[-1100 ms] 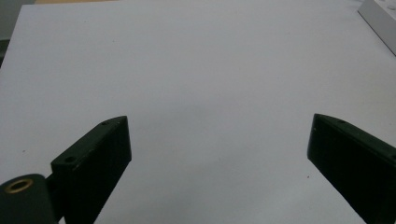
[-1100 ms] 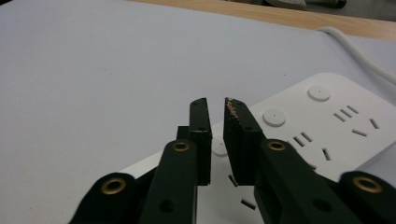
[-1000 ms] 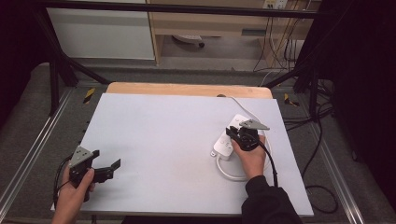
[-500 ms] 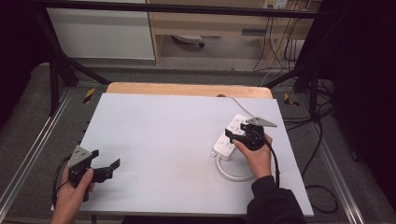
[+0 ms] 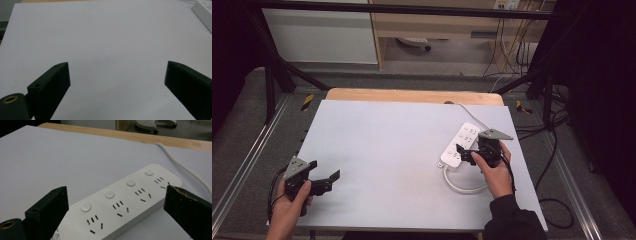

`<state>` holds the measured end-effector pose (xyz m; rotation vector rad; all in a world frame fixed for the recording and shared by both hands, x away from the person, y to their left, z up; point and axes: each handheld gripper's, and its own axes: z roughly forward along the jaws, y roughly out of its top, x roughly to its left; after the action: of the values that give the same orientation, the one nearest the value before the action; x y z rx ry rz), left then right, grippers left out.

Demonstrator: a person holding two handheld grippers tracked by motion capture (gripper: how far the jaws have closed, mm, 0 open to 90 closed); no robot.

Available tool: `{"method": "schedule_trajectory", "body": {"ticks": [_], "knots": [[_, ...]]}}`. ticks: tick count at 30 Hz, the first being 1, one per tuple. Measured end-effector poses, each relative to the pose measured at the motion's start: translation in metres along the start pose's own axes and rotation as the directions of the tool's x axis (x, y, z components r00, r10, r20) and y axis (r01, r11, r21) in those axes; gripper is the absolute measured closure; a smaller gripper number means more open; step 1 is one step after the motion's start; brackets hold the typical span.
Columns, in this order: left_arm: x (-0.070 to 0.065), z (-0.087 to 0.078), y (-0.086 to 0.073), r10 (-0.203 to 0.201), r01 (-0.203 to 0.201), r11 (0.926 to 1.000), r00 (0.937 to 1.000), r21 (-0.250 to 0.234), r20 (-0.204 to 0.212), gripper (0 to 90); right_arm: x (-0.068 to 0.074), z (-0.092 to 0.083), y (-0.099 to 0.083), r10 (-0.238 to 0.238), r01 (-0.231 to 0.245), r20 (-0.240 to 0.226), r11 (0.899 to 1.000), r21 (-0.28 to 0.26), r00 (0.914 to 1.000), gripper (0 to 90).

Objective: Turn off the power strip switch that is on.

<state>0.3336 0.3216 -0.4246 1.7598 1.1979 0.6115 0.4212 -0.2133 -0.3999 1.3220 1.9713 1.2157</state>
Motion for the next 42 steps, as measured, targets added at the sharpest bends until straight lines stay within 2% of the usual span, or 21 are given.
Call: {"method": "schedule_trajectory", "body": {"ticks": [6,12,20,28,32,37,42], "knots": [[0.0,0.0,0.0,-0.008,0.008,1.0,1.0,-0.001,0.003,6.0,-0.005,-0.017,-0.003,0.006,-0.007,-0.009,0.999,-0.037,0.9999,4.5],[0.001,-0.001,0.0,-0.008,0.008,1.0,1.0,-0.004,0.003,6.0,-0.01,-0.03,-0.009,0.018,-0.018,-0.003,0.999,-0.046,0.9998,4.3],[0.001,-0.001,0.0,-0.012,0.012,0.9999,0.9999,-0.007,0.005,6.0,-0.016,-0.049,-0.013,0.01,-0.011,-0.014,0.998,-0.068,0.9999,5.0],[0.001,-0.002,0.0,-0.016,0.016,0.9998,0.9999,-0.012,0.004,6.0,-0.019,-0.058,-0.023,0.012,-0.012,-0.015,0.998,-0.053,0.9998,5.3],[0.0,-0.002,0.0,-0.014,0.014,0.9999,0.9999,-0.009,0.006,6.0,-0.02,-0.062,-0.03,0.011,-0.012,-0.018,0.998,-0.065,0.9998,5.5],[0.002,-0.003,0.001,-0.016,0.016,0.9998,0.9999,-0.014,0.004,6.0,-0.02,-0.066,-0.04,-0.017,0.017,0.002,0.996,-0.089,0.9998,5.1],[0.003,-0.004,0.001,-0.019,0.019,0.9997,0.9998,-0.018,0.0,6.0,-0.025,-0.073,-0.045,-0.009,0.01,0.015,0.993,-0.122,0.9999,4.2]]}}
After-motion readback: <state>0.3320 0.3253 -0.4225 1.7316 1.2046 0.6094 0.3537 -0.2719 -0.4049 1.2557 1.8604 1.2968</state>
